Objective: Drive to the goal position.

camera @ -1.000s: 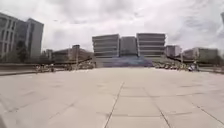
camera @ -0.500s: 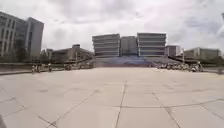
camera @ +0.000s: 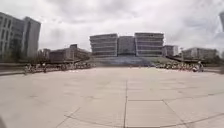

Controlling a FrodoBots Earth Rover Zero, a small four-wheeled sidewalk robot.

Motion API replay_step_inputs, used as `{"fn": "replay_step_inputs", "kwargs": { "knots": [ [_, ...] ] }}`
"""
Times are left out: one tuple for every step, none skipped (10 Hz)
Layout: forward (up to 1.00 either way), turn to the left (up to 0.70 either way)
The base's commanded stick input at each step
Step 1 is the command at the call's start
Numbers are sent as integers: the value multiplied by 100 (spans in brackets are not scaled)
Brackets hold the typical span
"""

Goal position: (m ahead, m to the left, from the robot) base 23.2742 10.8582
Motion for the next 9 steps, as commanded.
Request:
{"fn": "replay_step_inputs", "kwargs": {
  "knots": [
    [100, 0],
    [100, 0],
    [100, 0],
    [100, 0],
    [100, 0],
    [100, 0],
    [100, 0],
    [100, 0],
    [100, 0]
  ]
}}
